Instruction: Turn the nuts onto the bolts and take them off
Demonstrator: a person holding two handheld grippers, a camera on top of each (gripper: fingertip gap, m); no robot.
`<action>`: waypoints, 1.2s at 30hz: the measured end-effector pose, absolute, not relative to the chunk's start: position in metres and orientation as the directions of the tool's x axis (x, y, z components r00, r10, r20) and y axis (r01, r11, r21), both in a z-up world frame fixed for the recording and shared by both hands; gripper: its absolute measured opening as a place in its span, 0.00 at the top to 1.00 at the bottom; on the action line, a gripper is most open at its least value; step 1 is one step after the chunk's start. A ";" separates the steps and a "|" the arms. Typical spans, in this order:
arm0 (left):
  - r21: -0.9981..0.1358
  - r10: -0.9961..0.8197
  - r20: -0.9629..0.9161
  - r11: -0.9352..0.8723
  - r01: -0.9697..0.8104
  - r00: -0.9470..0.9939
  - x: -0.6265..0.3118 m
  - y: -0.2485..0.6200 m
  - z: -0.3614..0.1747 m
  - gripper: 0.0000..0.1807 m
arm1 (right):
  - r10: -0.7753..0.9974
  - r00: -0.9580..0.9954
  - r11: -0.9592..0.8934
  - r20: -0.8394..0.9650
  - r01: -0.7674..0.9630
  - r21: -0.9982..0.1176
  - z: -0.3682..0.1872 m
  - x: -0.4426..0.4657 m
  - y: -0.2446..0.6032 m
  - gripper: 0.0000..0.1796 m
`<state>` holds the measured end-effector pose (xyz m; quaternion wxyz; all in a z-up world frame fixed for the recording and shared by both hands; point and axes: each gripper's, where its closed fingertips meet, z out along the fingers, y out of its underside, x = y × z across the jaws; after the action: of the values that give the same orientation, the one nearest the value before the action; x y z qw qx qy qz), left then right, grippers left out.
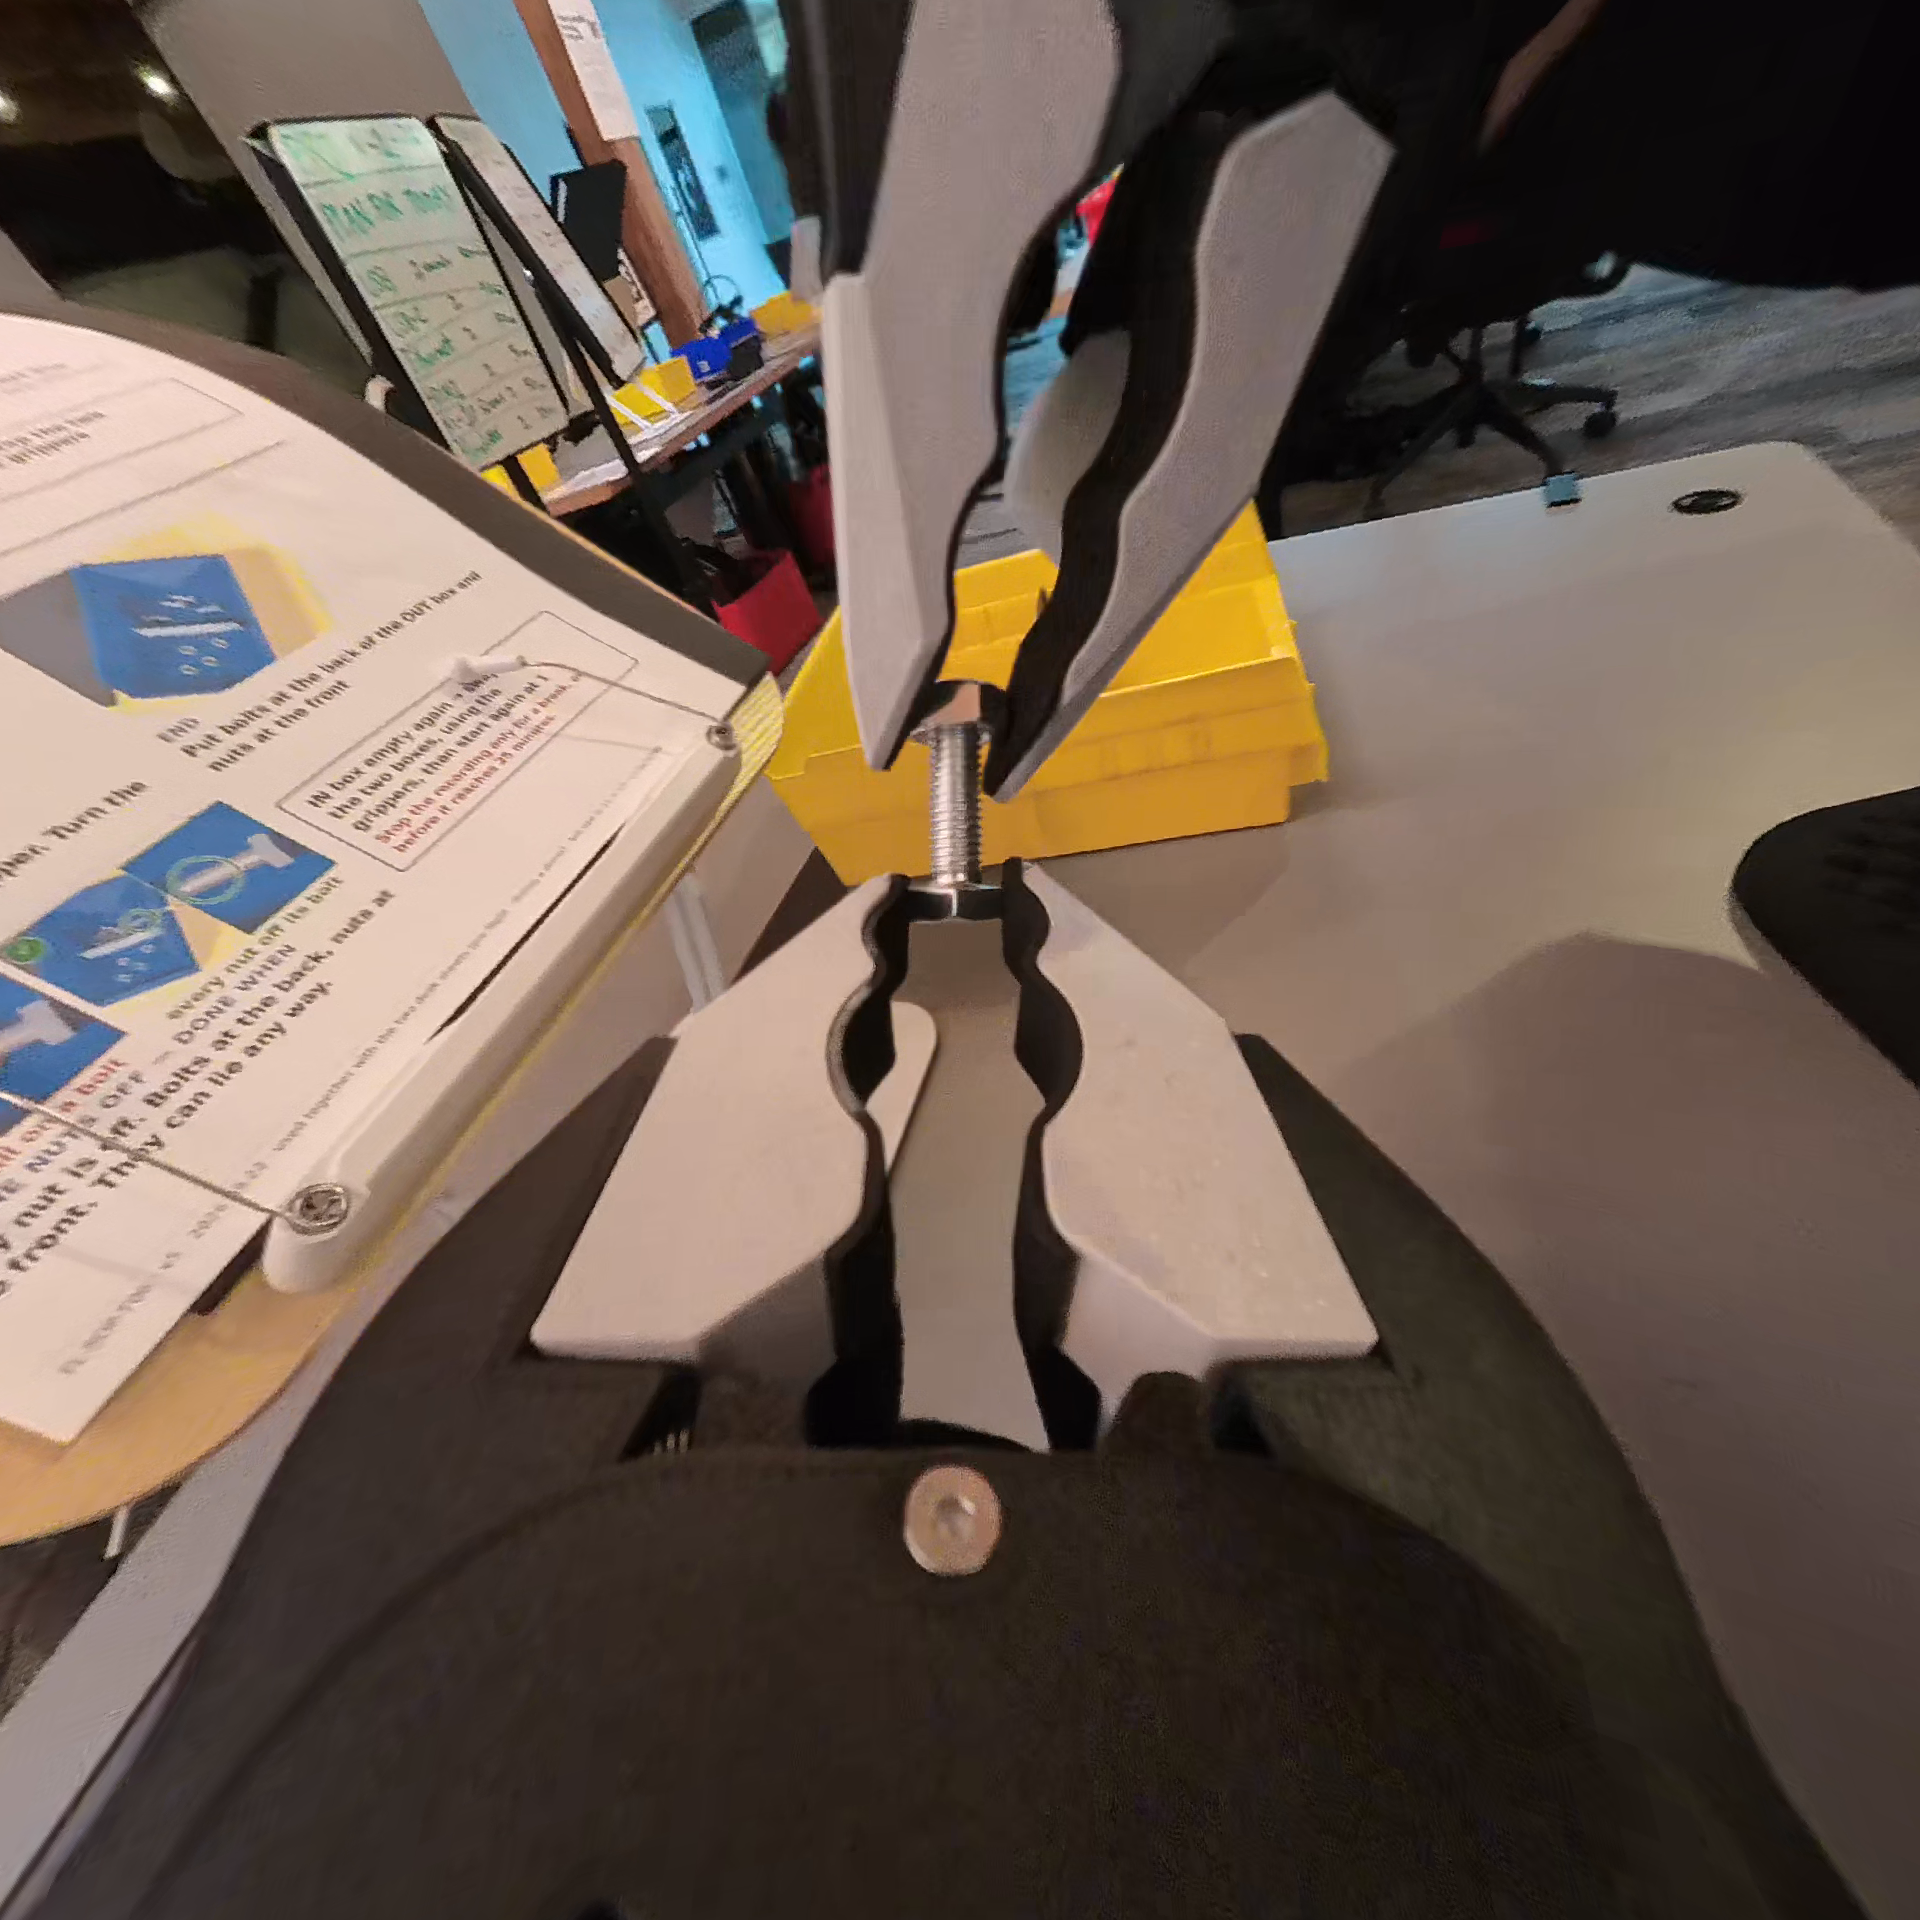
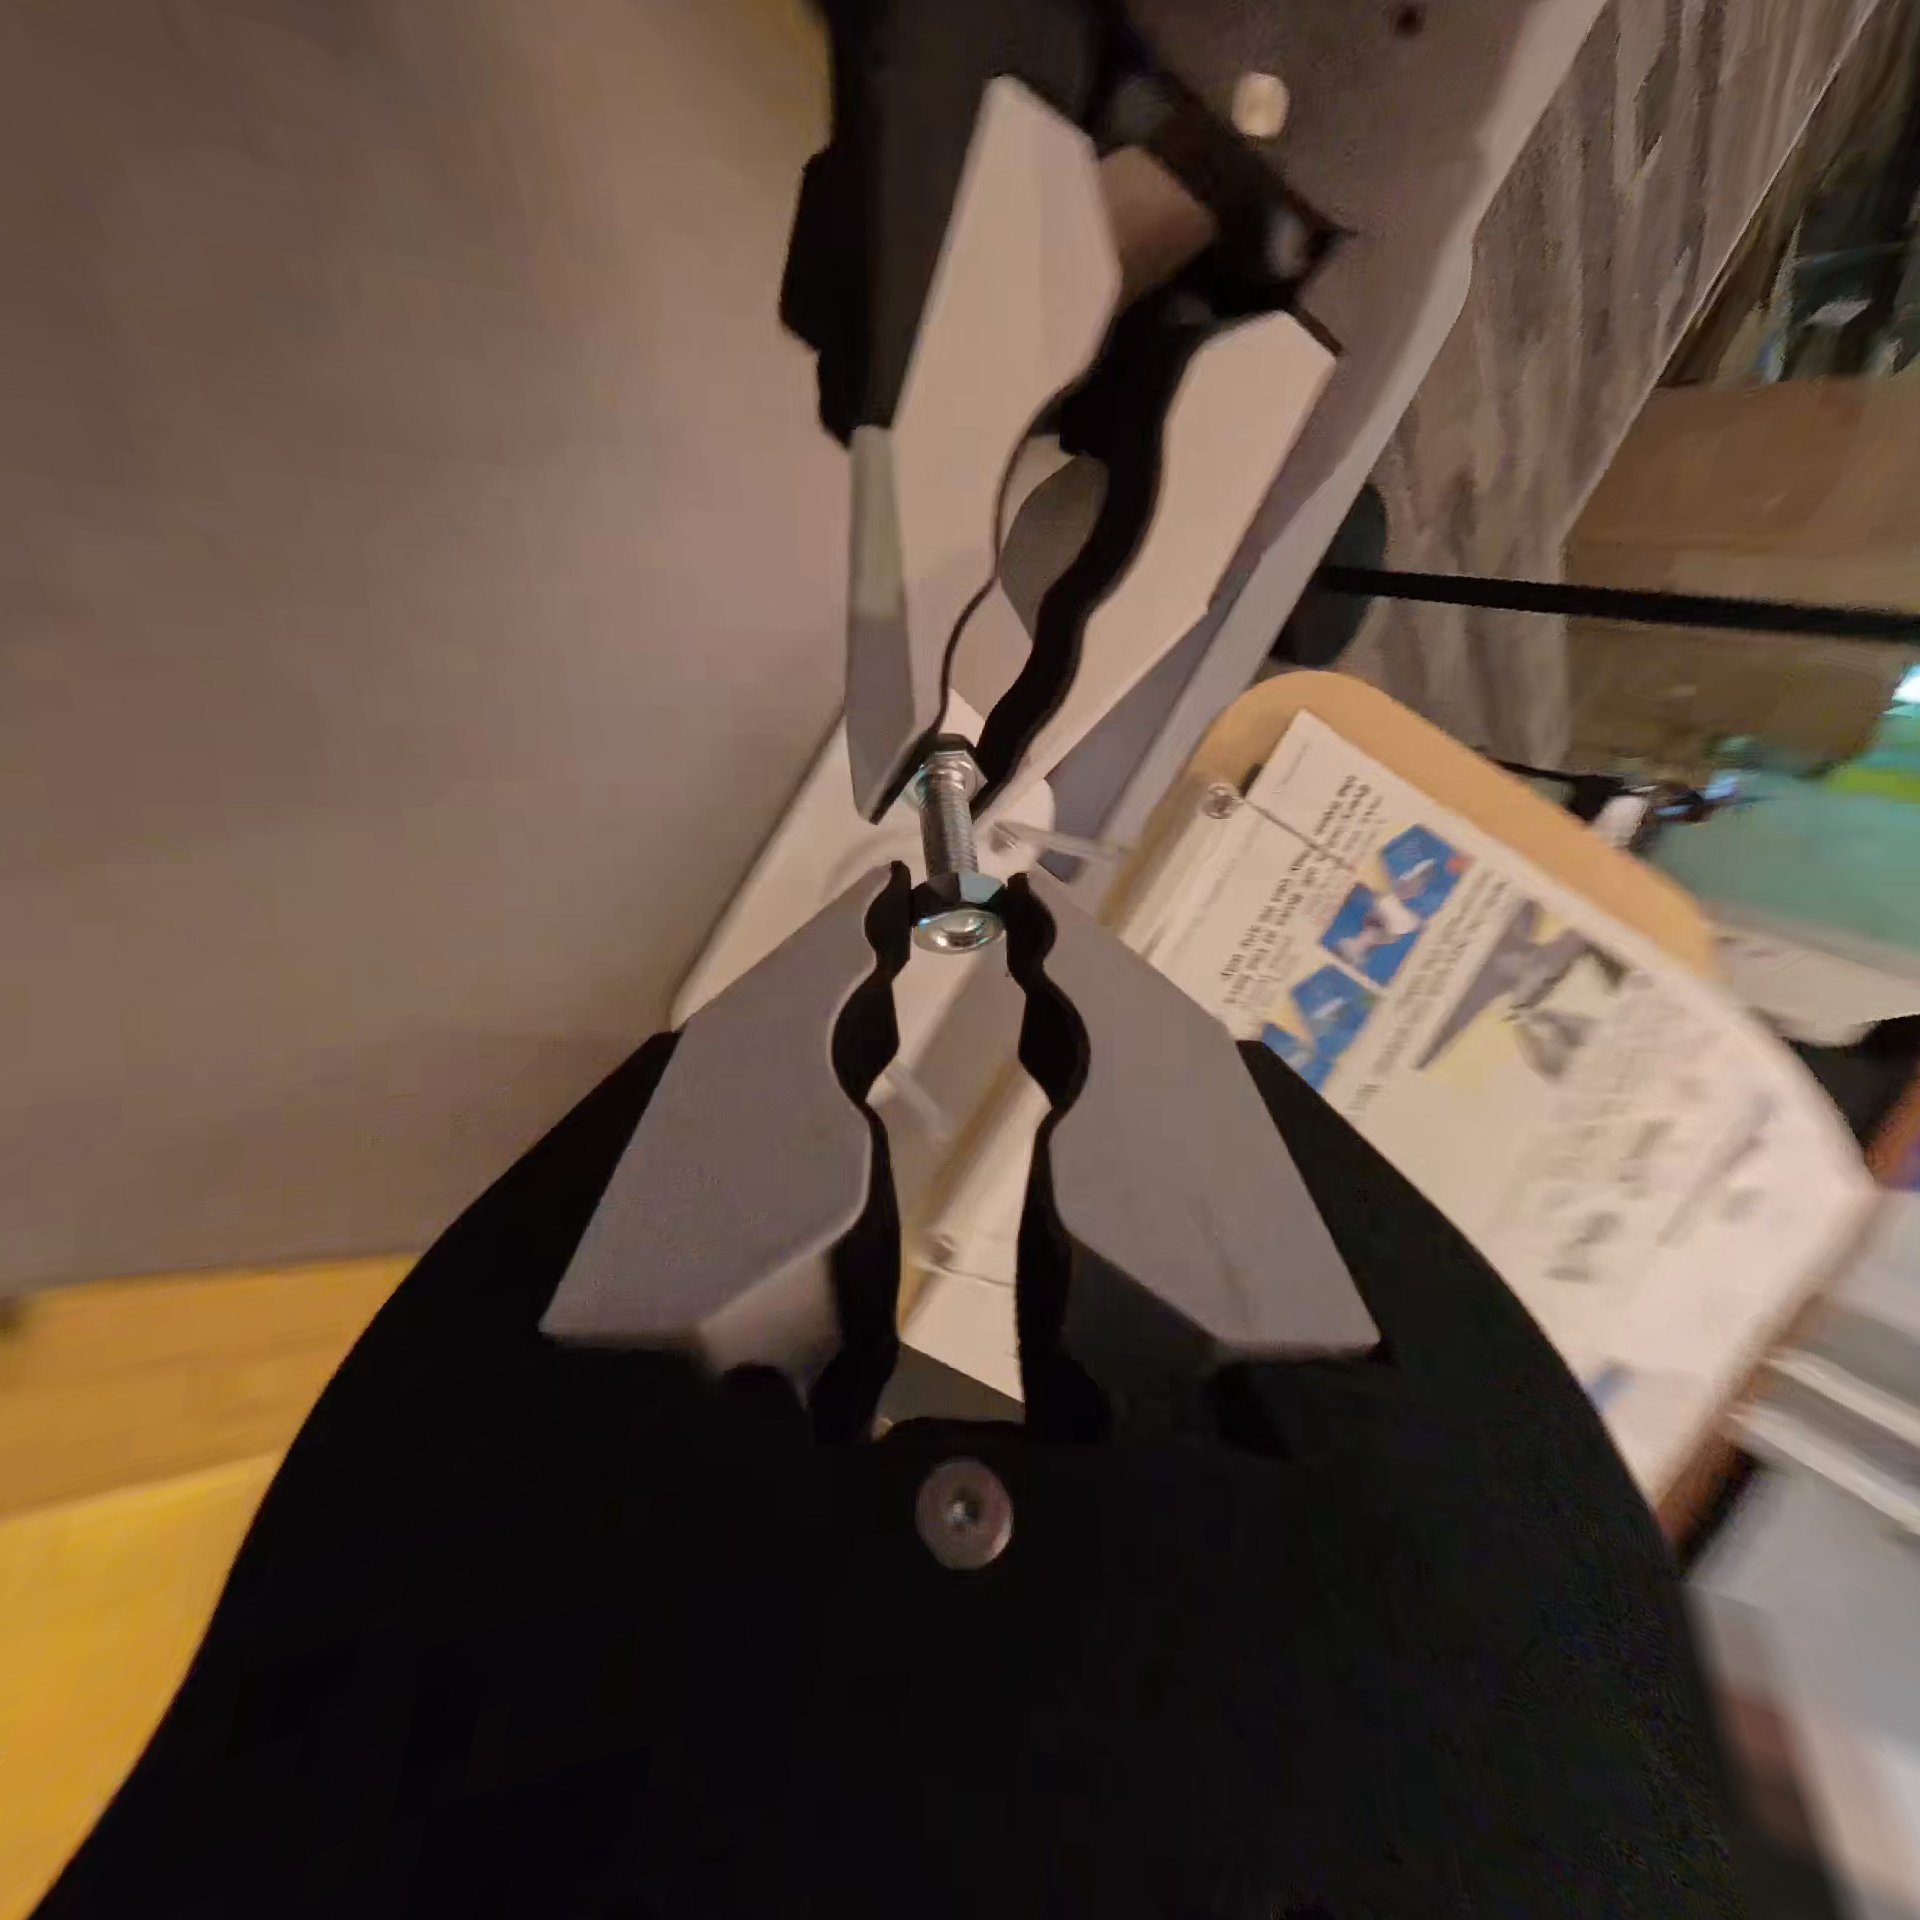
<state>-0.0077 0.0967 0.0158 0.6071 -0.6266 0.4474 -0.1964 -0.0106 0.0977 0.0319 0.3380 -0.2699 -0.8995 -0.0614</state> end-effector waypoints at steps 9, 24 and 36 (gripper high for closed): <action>-0.956 -0.790 -0.270 0.151 -0.253 0.551 -0.013 0.098 0.026 0.91 | 0.452 -0.556 0.804 0.697 0.592 -0.049 0.045 -0.021 0.101 0.77; -0.910 -0.675 -0.407 0.247 -0.332 0.616 -0.014 0.102 0.037 0.91 | 0.995 -0.009 -0.075 -0.102 0.608 -0.790 0.050 -0.020 0.089 0.89; -0.929 -0.731 -0.353 0.200 -0.311 0.585 -0.010 0.100 0.030 0.91 | 0.863 -0.380 0.504 0.333 0.692 -0.517 0.041 -0.012 0.095 0.91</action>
<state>-0.0100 0.1001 0.0300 0.6470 -0.6113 0.4260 -0.1621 -0.0118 0.0946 0.0409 0.2895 -0.4757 -0.8173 0.1478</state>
